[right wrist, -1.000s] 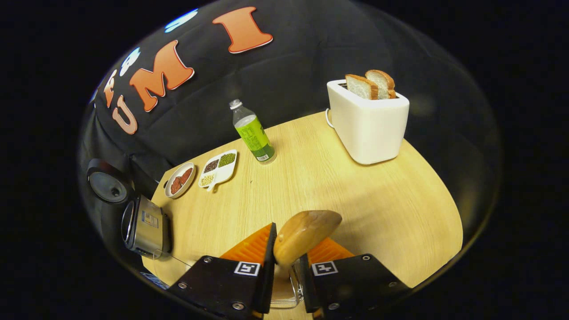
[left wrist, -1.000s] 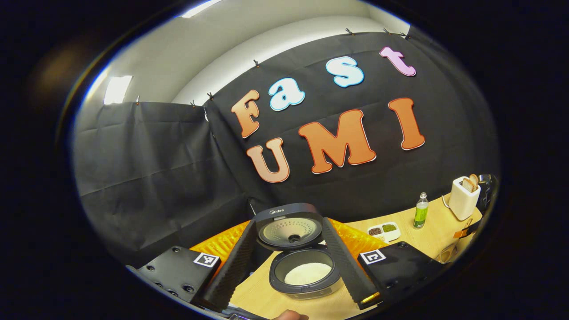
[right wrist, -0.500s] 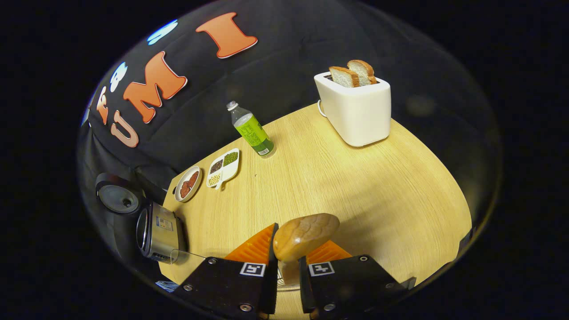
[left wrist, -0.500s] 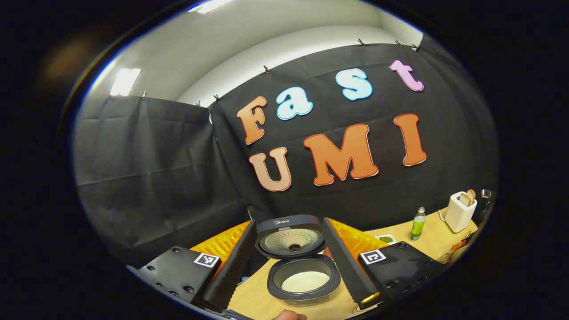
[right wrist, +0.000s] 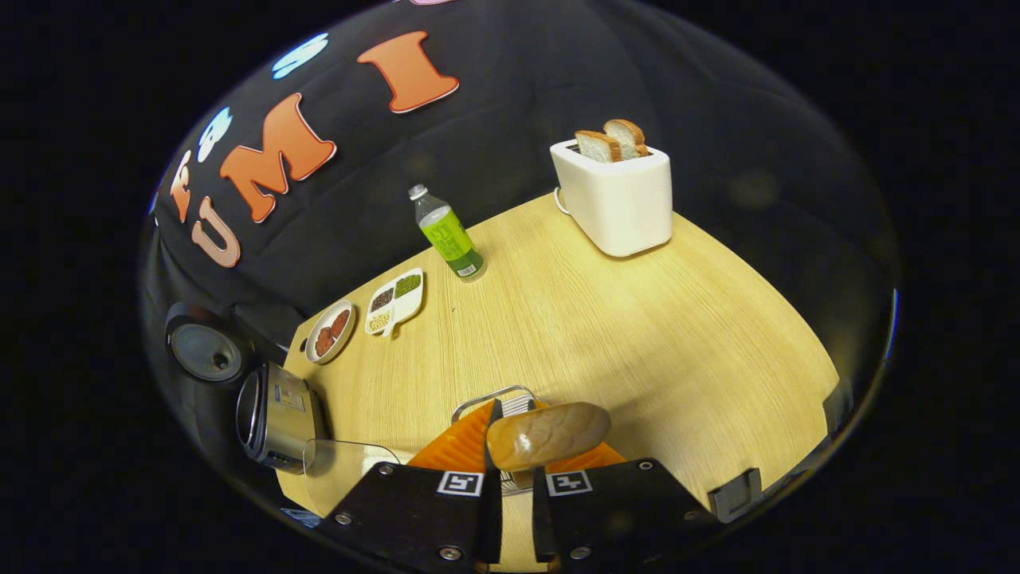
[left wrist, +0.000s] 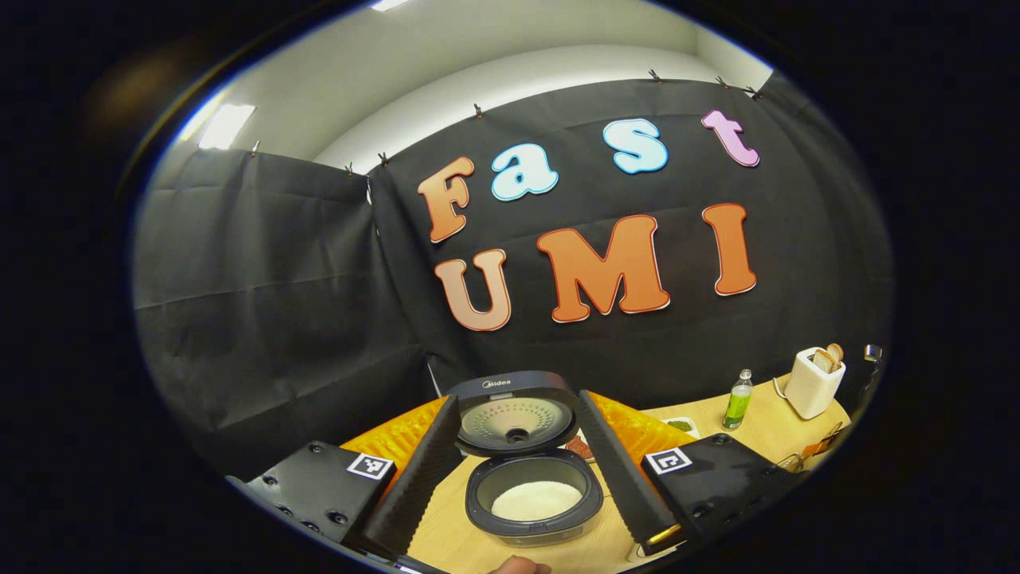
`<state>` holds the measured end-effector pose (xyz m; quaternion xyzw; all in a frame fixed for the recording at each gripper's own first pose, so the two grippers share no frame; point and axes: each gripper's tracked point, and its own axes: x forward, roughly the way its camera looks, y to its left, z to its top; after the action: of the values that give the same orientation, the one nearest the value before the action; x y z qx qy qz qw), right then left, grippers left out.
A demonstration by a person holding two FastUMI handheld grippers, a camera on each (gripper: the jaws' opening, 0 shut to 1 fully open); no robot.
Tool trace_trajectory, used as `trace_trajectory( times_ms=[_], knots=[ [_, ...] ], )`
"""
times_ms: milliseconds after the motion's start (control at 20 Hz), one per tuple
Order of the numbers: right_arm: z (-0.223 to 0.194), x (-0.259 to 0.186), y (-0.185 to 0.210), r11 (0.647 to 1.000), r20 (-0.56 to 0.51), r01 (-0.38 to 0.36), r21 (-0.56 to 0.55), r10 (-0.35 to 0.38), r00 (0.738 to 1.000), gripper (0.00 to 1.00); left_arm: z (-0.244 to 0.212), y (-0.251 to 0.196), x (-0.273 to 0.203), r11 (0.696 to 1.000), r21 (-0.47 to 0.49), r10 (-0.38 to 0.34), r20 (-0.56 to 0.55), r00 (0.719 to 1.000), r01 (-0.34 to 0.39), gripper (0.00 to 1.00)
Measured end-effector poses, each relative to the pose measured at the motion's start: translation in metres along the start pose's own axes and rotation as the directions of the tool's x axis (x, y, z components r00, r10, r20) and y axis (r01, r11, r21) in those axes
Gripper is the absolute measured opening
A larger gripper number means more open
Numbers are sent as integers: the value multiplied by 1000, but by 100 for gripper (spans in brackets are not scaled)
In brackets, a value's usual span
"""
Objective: Close the left gripper, press the button to open the rice cooker; take a wooden spoon from the chopstick holder with the right hand, scoop a spoonful of rice and pour it into the rice cooker, then put the wooden spoon back into the chopstick holder.
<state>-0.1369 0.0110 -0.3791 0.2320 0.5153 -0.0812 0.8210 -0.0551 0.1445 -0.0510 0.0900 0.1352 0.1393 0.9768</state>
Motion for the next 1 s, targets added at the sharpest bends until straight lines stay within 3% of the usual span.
trace_trajectory(
  times_ms=[50,150,200,300,350,400,450,600,650,700,750,1000],
  knots=[
    [-1,-2,1,1000,12,7,1,-7,1000,15,-1,0,3,1000,-3,-7,2,1000,7,92],
    [8,-10,3,1000,50,19,11,-20,999,14,-3,0,9,1000,-6,-25,1,1000,25,92],
    [14,-12,5,1000,75,24,17,-25,997,13,-5,0,11,999,-5,-35,1,999,35,99],
    [29,-24,9,1000,125,27,11,-29,992,13,-5,-1,16,998,-7,-55,6,998,55,100],
    [36,-32,12,1000,147,28,5,-29,989,13,-6,-2,19,998,-7,-63,8,998,63,99],
    [43,-40,15,1000,168,28,0,-28,985,13,-5,-2,20,998,-6,-68,15,998,68,92],
    [50,-51,20,1000,193,26,-5,-24,981,13,-6,-2,22,997,-4,-75,22,997,75,99],
    [63,-82,48,999,241,-21,-28,27,970,13,-11,-5,29,995,13,-97,35,995,97,99],
    [64,-91,59,999,247,-44,-30,50,968,13,-14,-7,31,994,15,-107,33,994,106,92],
    [61,-97,72,997,245,-70,-36,77,967,13,-18,-9,34,993,12,-119,30,992,119,99],
    [55,-103,84,995,239,-91,-44,99,966,12,-21,-10,36,991,7,-133,25,991,133,92],
    [18,-105,129,983,189,-124,-134,148,971,13,-30,2,49,987,-17,-160,1,987,160,92]
  ],
)
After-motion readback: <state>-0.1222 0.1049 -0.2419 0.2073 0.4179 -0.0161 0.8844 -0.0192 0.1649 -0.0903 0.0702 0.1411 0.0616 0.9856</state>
